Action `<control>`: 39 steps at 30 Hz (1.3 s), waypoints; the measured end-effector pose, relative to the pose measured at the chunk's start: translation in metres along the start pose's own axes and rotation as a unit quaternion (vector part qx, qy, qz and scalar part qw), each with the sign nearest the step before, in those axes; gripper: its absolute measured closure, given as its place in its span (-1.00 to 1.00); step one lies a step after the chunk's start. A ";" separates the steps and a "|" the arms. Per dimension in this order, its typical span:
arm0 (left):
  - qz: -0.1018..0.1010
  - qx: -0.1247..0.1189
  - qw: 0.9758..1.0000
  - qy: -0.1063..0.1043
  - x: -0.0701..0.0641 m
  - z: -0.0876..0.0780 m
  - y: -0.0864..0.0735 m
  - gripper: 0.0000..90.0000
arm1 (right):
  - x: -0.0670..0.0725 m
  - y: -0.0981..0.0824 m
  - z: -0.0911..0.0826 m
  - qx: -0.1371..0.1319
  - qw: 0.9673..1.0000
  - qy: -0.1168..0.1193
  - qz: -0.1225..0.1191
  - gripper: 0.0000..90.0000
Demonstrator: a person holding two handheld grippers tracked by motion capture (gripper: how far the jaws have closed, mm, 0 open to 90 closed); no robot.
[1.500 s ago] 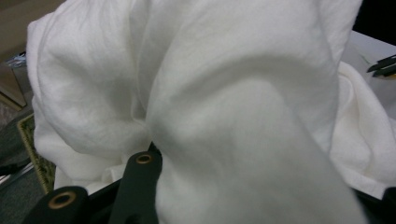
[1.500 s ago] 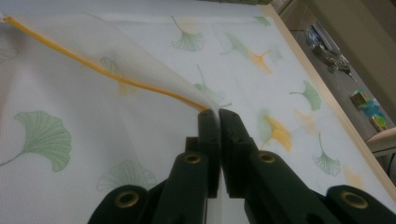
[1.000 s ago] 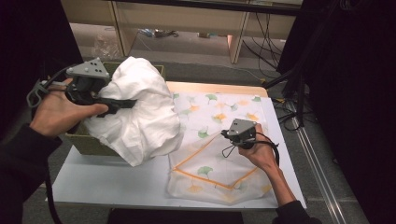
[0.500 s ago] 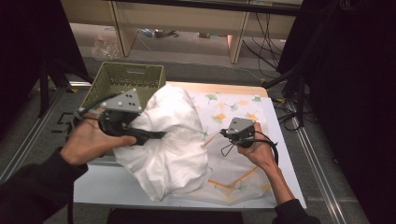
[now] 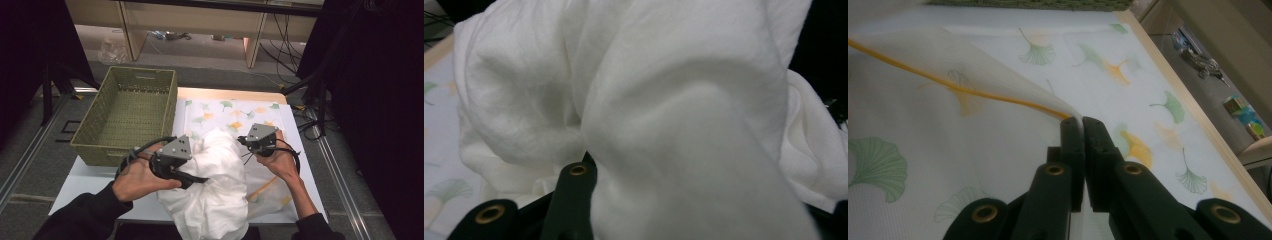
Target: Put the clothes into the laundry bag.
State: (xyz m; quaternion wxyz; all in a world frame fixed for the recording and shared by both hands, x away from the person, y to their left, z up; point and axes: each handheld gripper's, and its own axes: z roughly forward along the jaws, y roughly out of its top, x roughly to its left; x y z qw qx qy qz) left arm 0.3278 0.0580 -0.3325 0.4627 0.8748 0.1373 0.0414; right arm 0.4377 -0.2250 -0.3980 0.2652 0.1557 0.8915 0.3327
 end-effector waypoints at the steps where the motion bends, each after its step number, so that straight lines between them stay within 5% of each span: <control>1: 0.004 0.005 1.000 -0.004 0.000 0.005 -0.001 0.34 | -0.002 0.000 0.000 -0.004 1.000 -0.001 -0.011 0.98; 4: 0.003 0.012 1.000 -0.016 -0.002 0.025 -0.007 0.34 | -0.004 0.001 -0.004 -0.007 1.000 -0.001 -0.010 0.98; 12: 0.001 0.014 1.000 -0.028 0.000 0.043 -0.012 0.34 | -0.005 0.007 -0.012 -0.020 1.000 -0.015 -0.011 0.99; 14: -0.001 0.016 0.999 -0.031 0.000 0.046 -0.012 0.34 | -0.003 0.009 -0.015 -0.023 1.000 -0.018 0.003 0.99; 15: -0.001 0.016 0.999 -0.033 0.000 0.047 -0.012 0.34 | -0.005 0.010 -0.015 -0.027 0.999 -0.018 -0.013 0.99; 24: -0.010 0.018 0.998 -0.065 0.004 0.069 -0.011 0.34 | -0.004 0.019 -0.019 -0.036 0.999 -0.026 -0.013 0.99; 26: -0.016 0.019 0.998 -0.058 0.011 0.073 -0.011 0.34 | -0.003 0.022 -0.022 -0.042 0.999 -0.027 -0.018 0.99; 31: -0.070 0.007 0.997 -0.017 0.033 0.071 -0.007 0.34 | 0.000 0.029 -0.032 -0.052 0.998 -0.029 -0.023 0.99; 35: -0.058 0.024 0.998 0.031 0.032 0.063 0.006 0.33 | 0.002 0.033 -0.034 -0.055 0.998 -0.026 -0.034 0.99; 39: -0.049 0.046 0.997 0.034 0.045 0.080 0.004 0.31 | 0.001 0.033 -0.035 -0.054 0.998 -0.026 -0.032 0.99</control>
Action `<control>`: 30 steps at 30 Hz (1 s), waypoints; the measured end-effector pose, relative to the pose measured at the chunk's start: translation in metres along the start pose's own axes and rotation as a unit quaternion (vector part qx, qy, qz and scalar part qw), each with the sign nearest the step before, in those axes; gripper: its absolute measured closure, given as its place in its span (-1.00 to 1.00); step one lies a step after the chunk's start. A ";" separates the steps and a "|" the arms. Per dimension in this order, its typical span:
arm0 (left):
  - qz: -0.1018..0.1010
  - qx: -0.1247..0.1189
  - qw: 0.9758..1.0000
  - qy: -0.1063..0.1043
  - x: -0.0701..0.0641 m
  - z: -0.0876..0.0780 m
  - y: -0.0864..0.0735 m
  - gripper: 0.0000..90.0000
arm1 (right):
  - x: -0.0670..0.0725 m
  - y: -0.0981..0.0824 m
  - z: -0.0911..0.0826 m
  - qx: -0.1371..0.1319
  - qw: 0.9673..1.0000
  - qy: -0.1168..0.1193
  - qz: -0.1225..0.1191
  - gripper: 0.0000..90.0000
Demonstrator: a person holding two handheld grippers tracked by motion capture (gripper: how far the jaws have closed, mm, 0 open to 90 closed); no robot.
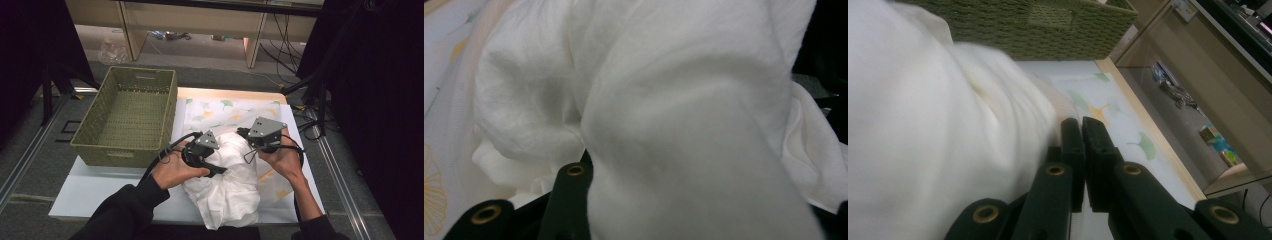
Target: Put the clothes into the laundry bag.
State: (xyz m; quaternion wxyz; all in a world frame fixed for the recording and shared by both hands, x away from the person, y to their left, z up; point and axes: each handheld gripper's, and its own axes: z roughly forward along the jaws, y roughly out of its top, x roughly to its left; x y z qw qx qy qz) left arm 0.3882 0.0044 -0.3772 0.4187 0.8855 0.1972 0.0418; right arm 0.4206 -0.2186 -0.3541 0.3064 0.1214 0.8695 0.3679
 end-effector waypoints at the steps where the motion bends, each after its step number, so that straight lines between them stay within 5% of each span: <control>1: -0.014 0.005 1.000 -0.012 0.004 0.009 -0.002 0.30 | 0.000 0.000 0.000 0.002 1.000 0.000 0.002 0.99; 6: -0.045 0.020 0.999 -0.020 0.021 0.052 -0.008 0.20 | 0.004 -0.002 0.004 0.010 1.000 0.006 0.001 0.99; 9: -0.070 0.019 0.997 -0.034 0.035 0.059 -0.006 0.09 | 0.004 -0.004 0.003 0.016 1.000 0.008 -0.002 0.99; 19: -0.064 0.010 0.998 -0.002 0.028 0.048 0.002 -0.46 | 0.003 -0.009 0.004 0.023 1.000 0.009 0.006 0.99; 23: -0.062 0.015 0.998 -0.014 0.024 0.034 0.012 -0.52 | 0.002 -0.010 0.004 0.021 1.000 0.013 0.002 0.99; 30: -0.041 -0.008 0.999 0.000 0.021 0.008 0.016 -0.54 | 0.001 -0.011 0.004 0.021 1.000 0.011 0.005 0.99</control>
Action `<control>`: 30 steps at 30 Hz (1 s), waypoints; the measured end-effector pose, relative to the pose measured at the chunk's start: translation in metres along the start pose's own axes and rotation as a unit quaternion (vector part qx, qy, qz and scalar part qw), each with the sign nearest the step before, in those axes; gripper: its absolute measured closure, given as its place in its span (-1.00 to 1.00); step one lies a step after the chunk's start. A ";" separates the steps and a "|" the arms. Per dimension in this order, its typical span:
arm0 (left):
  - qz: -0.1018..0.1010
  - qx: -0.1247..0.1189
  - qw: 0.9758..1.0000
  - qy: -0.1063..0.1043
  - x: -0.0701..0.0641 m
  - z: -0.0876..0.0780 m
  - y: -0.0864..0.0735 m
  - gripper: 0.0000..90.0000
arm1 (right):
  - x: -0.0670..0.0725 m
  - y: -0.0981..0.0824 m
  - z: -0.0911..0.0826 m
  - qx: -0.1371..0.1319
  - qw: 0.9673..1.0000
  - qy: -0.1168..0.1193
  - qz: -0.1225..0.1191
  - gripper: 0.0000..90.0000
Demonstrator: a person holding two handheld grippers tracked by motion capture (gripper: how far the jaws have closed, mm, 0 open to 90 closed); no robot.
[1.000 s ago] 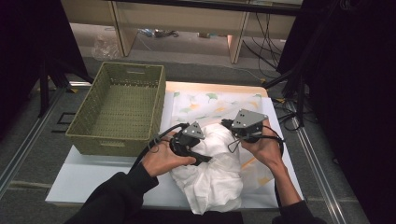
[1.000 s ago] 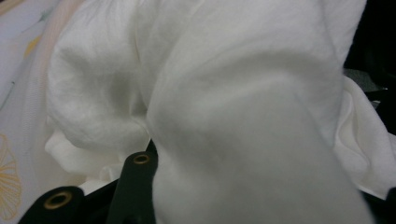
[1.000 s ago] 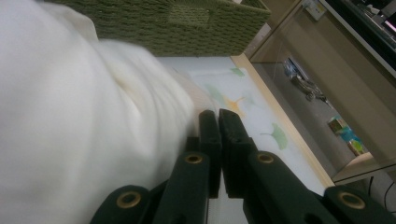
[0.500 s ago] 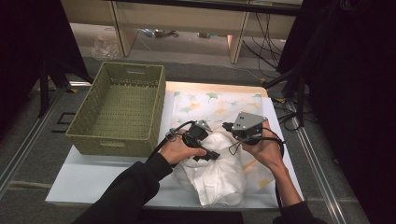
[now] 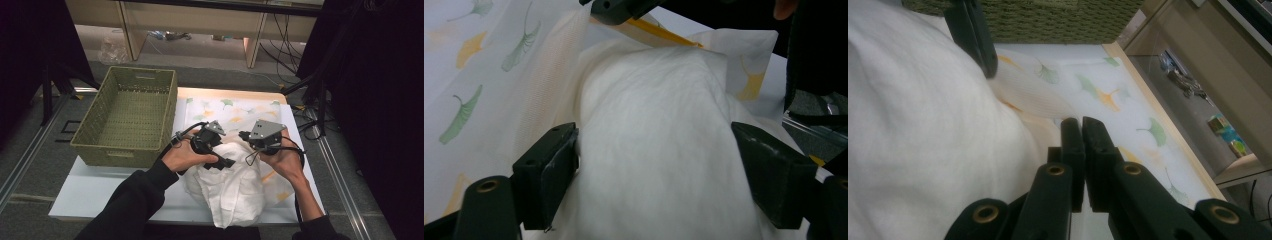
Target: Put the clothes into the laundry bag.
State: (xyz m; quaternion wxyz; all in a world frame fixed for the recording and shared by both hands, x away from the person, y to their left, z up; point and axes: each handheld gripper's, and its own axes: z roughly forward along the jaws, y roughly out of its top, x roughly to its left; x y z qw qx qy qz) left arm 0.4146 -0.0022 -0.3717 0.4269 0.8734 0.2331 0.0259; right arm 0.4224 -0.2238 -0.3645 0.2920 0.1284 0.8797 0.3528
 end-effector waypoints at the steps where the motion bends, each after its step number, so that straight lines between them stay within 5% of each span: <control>1: 0.005 -0.005 1.000 0.007 -0.001 -0.005 -0.001 -0.54 | 0.000 0.000 0.000 0.000 1.000 0.001 0.002 0.99; 5: 0.007 -0.032 0.999 0.006 -0.004 -0.026 -0.008 -0.55 | -0.001 0.000 0.000 -0.002 1.000 -0.001 -0.002 0.99; 8: 0.013 -0.043 0.999 0.024 -0.005 -0.041 -0.012 -0.53 | -0.001 0.000 0.000 -0.001 1.000 -0.002 -0.001 0.99; 10: 0.000 -0.051 0.998 0.026 -0.006 -0.049 -0.017 -0.54 | -0.001 0.000 0.000 -0.001 1.000 -0.002 -0.003 0.99; 15: 0.009 -0.043 0.998 0.036 -0.007 -0.067 -0.035 -0.55 | -0.001 0.000 0.001 -0.003 1.000 0.000 -0.005 0.99; 18: -0.005 -0.039 0.998 0.039 -0.007 -0.072 -0.048 -0.59 | -0.002 0.000 0.001 -0.003 1.000 -0.001 -0.004 0.99; 24: -0.006 -0.009 1.000 0.026 -0.006 -0.062 -0.079 -0.62 | -0.002 -0.002 0.001 -0.002 1.000 0.000 -0.002 0.99; 26: -0.019 -0.012 1.000 0.015 -0.005 -0.053 -0.083 -0.62 | -0.002 -0.002 0.001 -0.003 1.000 -0.002 -0.004 0.99; 30: -0.004 0.005 1.000 -0.008 -0.012 -0.029 -0.083 -0.57 | -0.001 -0.002 0.000 -0.006 1.000 -0.002 -0.003 0.99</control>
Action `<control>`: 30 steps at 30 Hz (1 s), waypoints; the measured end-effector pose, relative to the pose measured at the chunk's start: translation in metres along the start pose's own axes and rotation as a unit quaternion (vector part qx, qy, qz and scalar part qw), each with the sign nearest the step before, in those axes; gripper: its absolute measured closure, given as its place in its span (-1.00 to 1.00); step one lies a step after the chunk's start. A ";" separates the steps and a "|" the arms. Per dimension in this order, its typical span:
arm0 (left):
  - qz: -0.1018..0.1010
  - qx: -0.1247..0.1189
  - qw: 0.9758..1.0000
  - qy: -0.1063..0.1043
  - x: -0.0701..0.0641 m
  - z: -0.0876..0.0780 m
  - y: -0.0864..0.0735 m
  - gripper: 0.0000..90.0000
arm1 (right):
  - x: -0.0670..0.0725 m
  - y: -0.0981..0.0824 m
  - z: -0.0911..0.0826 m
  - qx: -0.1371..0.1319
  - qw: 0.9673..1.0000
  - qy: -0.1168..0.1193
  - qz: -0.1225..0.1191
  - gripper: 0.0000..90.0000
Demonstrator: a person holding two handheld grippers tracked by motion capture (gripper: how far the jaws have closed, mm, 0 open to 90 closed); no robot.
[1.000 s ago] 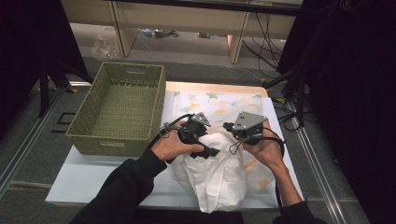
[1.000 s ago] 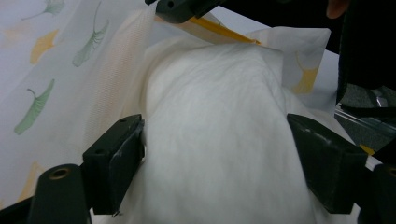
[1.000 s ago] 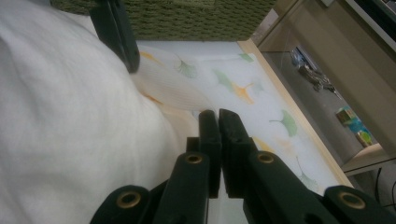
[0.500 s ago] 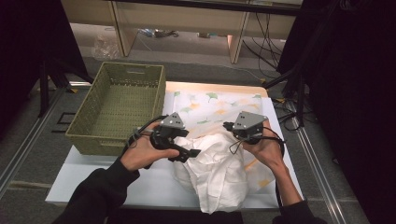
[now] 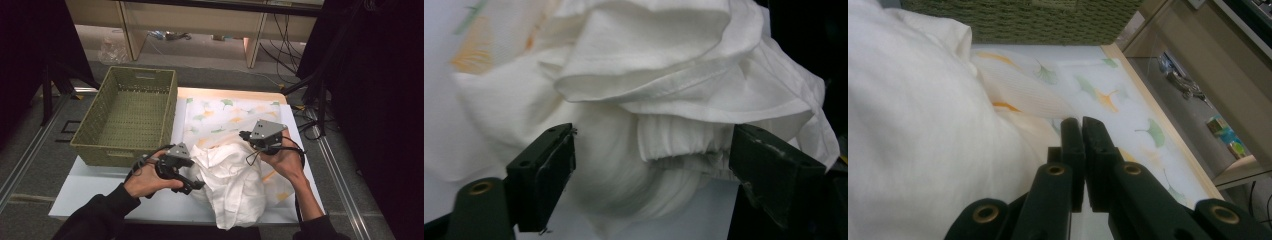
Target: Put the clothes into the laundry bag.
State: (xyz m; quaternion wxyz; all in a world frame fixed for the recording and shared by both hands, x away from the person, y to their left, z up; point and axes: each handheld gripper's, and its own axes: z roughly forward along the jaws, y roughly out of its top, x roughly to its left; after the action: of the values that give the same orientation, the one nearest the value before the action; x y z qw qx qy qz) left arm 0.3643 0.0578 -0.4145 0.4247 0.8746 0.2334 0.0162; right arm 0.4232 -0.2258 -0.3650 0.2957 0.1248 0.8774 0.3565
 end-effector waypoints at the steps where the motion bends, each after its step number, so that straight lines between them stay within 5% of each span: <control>1: 0.004 0.000 1.000 0.005 -0.001 0.005 0.001 -0.58 | 0.000 0.000 -0.001 0.000 1.000 0.000 -0.001 0.99; 3: 0.004 -0.006 1.000 0.010 0.000 0.011 0.003 -0.48 | 0.001 0.000 -0.002 0.002 1.000 -0.002 0.002 0.99; 7: 0.011 -0.021 1.000 0.009 0.004 0.015 0.007 0.13 | 0.005 0.004 -0.003 0.002 1.000 0.001 -0.002 0.99; 10: 0.000 -0.028 1.000 0.008 0.003 0.018 0.012 0.31 | 0.007 0.007 -0.004 -0.001 1.000 0.001 -0.010 0.99; 20: 0.011 -0.062 0.998 -0.009 0.007 0.049 0.046 0.45 | 0.010 0.017 -0.010 -0.009 1.000 0.004 -0.017 0.99; 24: 0.010 -0.053 0.999 0.004 0.011 0.068 0.051 0.39 | 0.011 0.017 -0.009 -0.007 1.000 0.008 -0.017 0.99; 26: -0.001 -0.044 0.999 0.010 0.019 0.073 0.049 0.37 | 0.011 0.016 -0.009 -0.006 1.000 0.010 -0.021 0.99; 30: -0.024 -0.052 0.998 -0.009 0.026 0.071 0.045 0.31 | 0.011 0.015 -0.006 -0.001 1.000 0.013 -0.019 0.99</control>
State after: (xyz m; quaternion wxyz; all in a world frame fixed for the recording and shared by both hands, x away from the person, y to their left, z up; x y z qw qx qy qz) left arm 0.4217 -0.0071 -0.4307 0.4718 0.8457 0.2491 0.0098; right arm 0.4107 -0.2138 -0.3565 0.2907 0.1032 0.8830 0.3537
